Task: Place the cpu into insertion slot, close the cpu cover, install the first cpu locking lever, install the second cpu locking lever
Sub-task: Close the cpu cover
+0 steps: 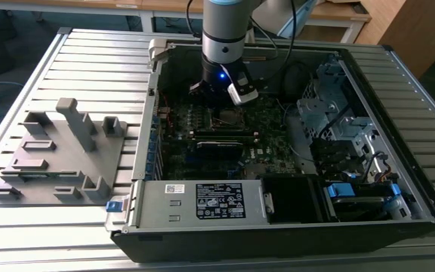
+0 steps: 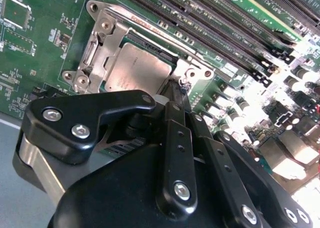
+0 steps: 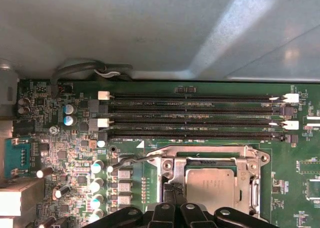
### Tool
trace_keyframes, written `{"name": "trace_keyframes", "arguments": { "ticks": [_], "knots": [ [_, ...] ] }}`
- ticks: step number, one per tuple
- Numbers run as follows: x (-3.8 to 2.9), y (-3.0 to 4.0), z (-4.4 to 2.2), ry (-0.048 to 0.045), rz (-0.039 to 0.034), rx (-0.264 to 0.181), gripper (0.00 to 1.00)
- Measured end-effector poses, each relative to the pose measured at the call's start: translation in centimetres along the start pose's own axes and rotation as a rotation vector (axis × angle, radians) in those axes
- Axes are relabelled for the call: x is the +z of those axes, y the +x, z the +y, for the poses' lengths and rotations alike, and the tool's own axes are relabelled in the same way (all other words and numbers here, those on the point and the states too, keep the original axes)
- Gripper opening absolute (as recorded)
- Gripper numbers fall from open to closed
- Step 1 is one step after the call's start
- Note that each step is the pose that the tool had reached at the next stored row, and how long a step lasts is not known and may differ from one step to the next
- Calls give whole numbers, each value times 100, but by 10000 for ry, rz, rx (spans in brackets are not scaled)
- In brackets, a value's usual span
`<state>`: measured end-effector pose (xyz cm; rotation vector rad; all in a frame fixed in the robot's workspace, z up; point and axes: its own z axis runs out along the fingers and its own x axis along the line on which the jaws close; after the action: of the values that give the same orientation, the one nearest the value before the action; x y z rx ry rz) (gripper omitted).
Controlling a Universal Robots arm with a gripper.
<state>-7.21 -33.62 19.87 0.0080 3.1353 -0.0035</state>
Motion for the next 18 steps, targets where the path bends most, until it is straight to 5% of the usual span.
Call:
{"name": "trace_keyframes", "arguments": {
  "ticks": [11,18],
  "knots": [
    [6,0,1,-4,-3,1,10],
    [-55,-1,1,-5,-3,1,10]
  ]
}}
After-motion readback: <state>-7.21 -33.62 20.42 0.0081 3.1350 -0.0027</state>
